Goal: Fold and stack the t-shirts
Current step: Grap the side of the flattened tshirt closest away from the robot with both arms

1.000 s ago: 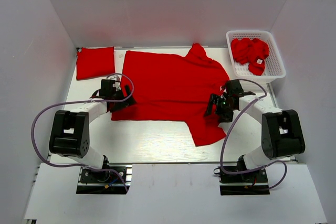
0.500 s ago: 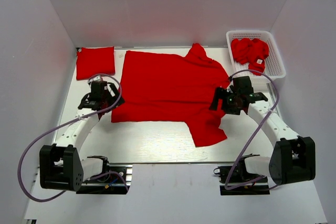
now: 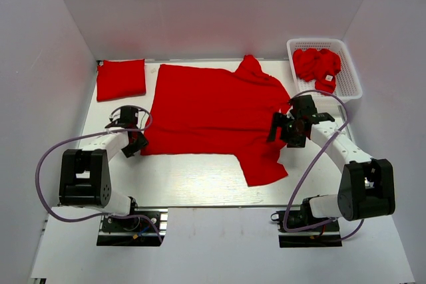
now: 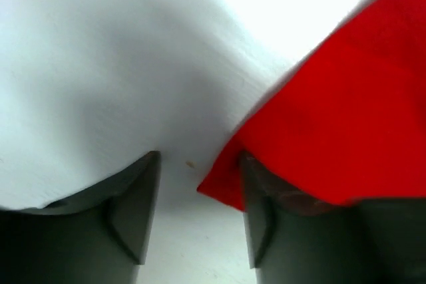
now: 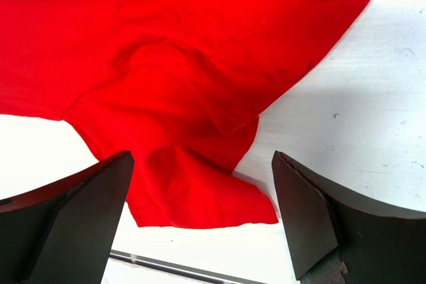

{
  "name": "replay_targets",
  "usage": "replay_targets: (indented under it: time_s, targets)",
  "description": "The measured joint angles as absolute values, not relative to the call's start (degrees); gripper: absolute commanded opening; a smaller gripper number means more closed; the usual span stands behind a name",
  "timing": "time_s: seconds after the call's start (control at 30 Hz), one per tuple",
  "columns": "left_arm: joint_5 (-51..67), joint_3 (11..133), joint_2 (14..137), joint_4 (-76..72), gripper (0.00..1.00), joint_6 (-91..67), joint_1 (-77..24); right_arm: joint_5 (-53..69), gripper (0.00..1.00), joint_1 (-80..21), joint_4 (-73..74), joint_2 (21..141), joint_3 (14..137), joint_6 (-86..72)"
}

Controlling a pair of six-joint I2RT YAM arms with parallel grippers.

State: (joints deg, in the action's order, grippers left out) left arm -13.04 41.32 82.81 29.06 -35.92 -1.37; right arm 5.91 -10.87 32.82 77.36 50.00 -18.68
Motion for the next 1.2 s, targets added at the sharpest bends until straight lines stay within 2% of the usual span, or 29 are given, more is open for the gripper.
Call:
replay_targets:
  time_s: [0.03, 0.07, 0.13, 0.23, 0.27, 0.33, 0.4, 0.7, 0.87, 1.03, 1.13, 1.17, 1.2]
  targets:
    - [-13.45, 41.65, 83.42, 28.67, 0.45, -35.64, -1.41, 5.89, 0.9, -10.87, 32.88, 77.36, 50.0, -18.76]
    - [-13.61, 41.91, 83.88, 28.32, 0.41, -35.64, -1.41, 5.78, 0.9, -10.87, 32.91, 77.36, 49.98, -18.94]
    - [-13.02, 42.04, 84.33, 27.09, 0.34, -35.16, -1.72, 5.43, 0.9, -10.87, 32.93, 77.34, 49.93, -19.33]
    - [-11.51, 41.43, 84.25, 25.15, 0.3, -34.26, -1.93, 4.32, 0.9, -10.87, 33.26, 77.1, 49.78, -20.25]
    - [-11.09, 41.12, 83.99, 24.58, 0.22, -34.06, -1.93, 3.81, 0.9, -10.85, 33.43, 76.93, 49.74, -20.6]
    - [-10.0, 40.12, 83.37, 23.07, 0.14, -33.87, -1.93, 2.83, 0.9, -10.83, 33.87, 76.38, 49.69, -21.26]
    - [-8.8, 39.09, 82.59, 21.74, 0.0, -33.71, -1.93, 1.93, 0.9, -10.83, 34.39, 75.68, 49.6, -22.02]
    - [-3.36, 35.33, 77.87, 21.82, 0.0, -33.82, -2.02, -0.8, 0.9, -10.87, 38.3, 68.86, 43.24, -27.44]
    - [-2.5, 34.13, 74.98, 26.3, 0.0, -34.3, -2.15, 0.19, 0.84, -10.9, 38.85, 64.45, 38.41, -31.35]
    - [-2.0, 34.11, 74.52, 27.86, 0.0, -34.44, -2.15, 4.29, 0.77, -11.03, 35.48, 67.88, 34.13, -33.08]
    - [-1.69, 34.11, 74.5, 28.03, 0.0, -34.5, -2.15, 6.04, 0.62, -11.38, 34.39, 69.71, 33.34, -33.65]
    - [-1.43, 34.11, 74.5, 28.05, 0.0, -34.5, -2.15, 6.55, 0.43, -11.42, 34.13, 69.82, 33.23, -33.91]
    - [-1.23, 34.11, 74.5, 28.05, 0.0, -34.5, -2.15, 7.01, 0.31, -11.51, 33.76, 69.82, 32.97, -33.85]
